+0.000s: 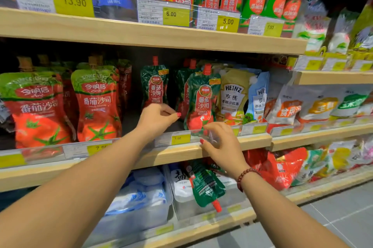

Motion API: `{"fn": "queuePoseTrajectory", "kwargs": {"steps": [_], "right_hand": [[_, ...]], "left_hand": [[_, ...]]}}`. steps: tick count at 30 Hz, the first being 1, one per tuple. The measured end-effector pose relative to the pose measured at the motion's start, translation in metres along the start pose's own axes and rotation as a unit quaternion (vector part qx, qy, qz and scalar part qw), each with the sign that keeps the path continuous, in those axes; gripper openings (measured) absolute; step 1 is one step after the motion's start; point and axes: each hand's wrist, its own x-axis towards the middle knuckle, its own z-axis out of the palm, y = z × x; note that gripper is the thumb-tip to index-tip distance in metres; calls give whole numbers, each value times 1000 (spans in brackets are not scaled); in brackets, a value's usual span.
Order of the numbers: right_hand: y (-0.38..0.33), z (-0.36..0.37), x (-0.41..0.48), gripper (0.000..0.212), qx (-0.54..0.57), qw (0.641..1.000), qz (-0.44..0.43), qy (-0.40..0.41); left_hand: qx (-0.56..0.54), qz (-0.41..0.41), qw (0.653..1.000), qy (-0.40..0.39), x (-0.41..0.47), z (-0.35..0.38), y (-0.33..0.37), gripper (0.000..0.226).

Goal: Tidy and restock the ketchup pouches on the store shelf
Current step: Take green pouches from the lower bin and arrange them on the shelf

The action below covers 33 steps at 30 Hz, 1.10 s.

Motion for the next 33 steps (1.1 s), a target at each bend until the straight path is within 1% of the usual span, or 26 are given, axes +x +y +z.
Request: {"fn": "queuePoseTrajectory", "kwargs": {"steps": [4, 7, 9, 13, 15, 18, 21, 24, 27, 30, 33], "right_hand": [[2, 0, -24, 16, -9, 998, 15, 65], [9, 9, -53, 14, -5, 997, 33, 65], [17, 19, -73, 20, -2, 997, 75, 31], [33, 42, -105, 47, -16, 981, 191, -41], [37, 50, -112, 50, 9, 974, 216, -71], [38, 57, -110, 48, 45, 967, 228, -102], [37, 59, -103, 43, 77, 957, 266, -82], [34, 58, -97, 40, 147, 931, 328, -59], [29, 56, -93, 41, 192, 911, 362, -54], [18, 48, -86, 43, 246, 889, 385, -39], [4, 30, -70, 33, 295, 863, 409, -5]], "left_hand": [[151, 72, 986, 26, -25, 6, 0, 10], [203, 109, 972, 39, -36, 11, -4, 8], [199, 113, 972, 51, -40, 14, -7, 6], [215, 134, 964, 82, -43, 19, -14, 6], [219, 141, 961, 90, -43, 20, -14, 6], [227, 151, 958, 93, -43, 20, -16, 7], [239, 168, 951, 104, -43, 22, -18, 9], [243, 166, 950, 104, -43, 23, -20, 11], [241, 163, 952, 94, -43, 21, -19, 10], [240, 155, 956, 68, -42, 17, -17, 8], [229, 148, 962, 13, -40, 9, -14, 10]]}}
